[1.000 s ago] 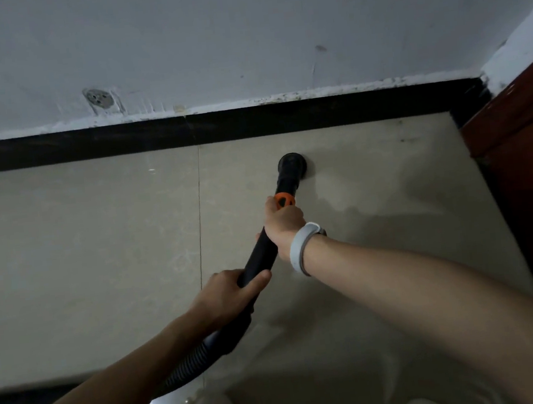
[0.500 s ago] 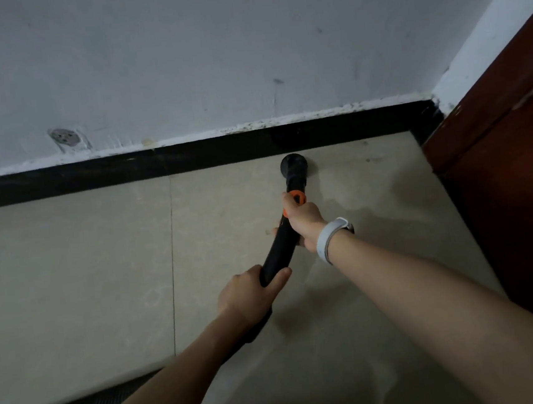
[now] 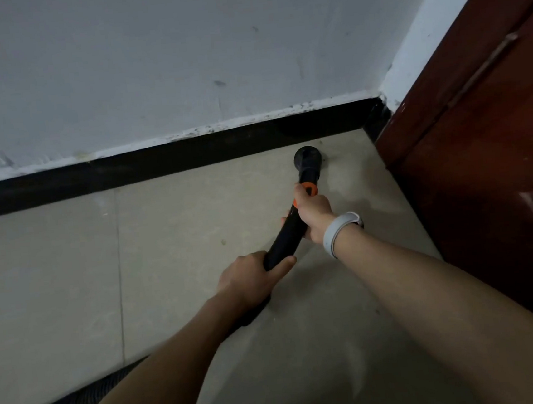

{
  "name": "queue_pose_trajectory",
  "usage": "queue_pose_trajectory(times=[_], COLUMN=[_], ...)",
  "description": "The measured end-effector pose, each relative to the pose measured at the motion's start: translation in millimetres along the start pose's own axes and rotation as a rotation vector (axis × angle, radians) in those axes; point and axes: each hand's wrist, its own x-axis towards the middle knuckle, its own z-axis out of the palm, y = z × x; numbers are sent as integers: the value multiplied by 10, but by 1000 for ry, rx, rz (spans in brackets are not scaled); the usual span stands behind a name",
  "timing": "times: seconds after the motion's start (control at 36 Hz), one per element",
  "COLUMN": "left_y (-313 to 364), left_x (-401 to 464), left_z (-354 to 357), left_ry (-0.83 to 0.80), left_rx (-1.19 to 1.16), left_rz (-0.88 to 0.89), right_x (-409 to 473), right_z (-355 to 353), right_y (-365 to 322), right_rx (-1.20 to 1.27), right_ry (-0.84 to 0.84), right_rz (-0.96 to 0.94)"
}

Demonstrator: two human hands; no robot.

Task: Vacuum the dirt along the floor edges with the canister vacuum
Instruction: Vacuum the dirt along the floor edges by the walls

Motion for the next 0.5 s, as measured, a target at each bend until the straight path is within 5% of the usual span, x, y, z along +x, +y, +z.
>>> queue_pose_trajectory(times=[0.5], left_y=[257], left_x=[7], left_z=[432], left_ry=[-141], left_rx=[247], left_rz=[205], right_x=[36], right_z=[-708], right_y=[491], right_rx=[220], right_ry=[262], right_rz=[-10])
